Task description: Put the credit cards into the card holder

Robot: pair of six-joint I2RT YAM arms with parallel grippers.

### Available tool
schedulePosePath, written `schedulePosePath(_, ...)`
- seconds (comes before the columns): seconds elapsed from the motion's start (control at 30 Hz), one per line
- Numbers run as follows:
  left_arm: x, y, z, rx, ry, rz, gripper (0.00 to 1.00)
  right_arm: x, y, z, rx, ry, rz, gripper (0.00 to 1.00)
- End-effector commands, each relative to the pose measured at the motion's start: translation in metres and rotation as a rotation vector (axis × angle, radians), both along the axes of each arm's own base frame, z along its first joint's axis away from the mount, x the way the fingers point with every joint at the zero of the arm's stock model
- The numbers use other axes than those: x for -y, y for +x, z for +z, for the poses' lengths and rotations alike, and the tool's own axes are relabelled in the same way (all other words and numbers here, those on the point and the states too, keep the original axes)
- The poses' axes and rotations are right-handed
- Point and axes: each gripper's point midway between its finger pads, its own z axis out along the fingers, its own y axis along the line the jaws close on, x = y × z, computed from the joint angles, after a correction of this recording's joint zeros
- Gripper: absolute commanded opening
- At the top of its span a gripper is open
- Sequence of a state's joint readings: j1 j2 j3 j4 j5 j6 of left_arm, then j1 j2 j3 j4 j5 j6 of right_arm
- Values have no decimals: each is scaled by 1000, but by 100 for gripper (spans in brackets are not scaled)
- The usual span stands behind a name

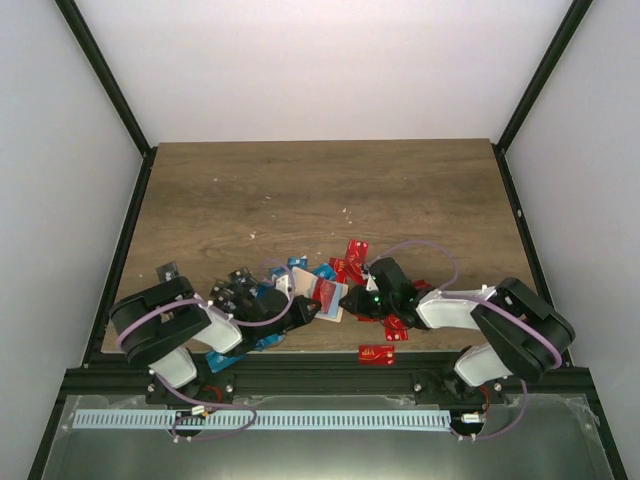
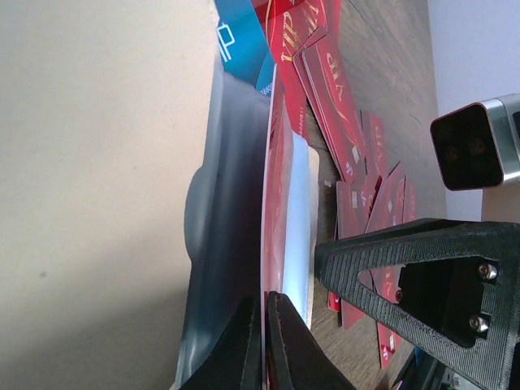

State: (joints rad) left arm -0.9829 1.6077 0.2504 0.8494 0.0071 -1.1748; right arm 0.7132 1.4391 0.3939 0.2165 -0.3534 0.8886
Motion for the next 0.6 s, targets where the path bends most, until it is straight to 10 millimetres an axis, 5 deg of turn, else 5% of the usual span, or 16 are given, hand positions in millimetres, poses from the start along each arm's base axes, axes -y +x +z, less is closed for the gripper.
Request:
schedulePosePath(0.0, 5, -5, -4, -3, -13, -21, 4, 34, -49, -52, -213, -188, 16, 20)
schedulePosePath(0.23, 2, -13, -6, -13, 7, -37, 12, 35, -45, -50, -202, -206, 8, 20)
schedulePosePath(0.57, -4, -23, -2, -4, 151, -78, 54, 35, -38, -46, -181, -225, -1, 20)
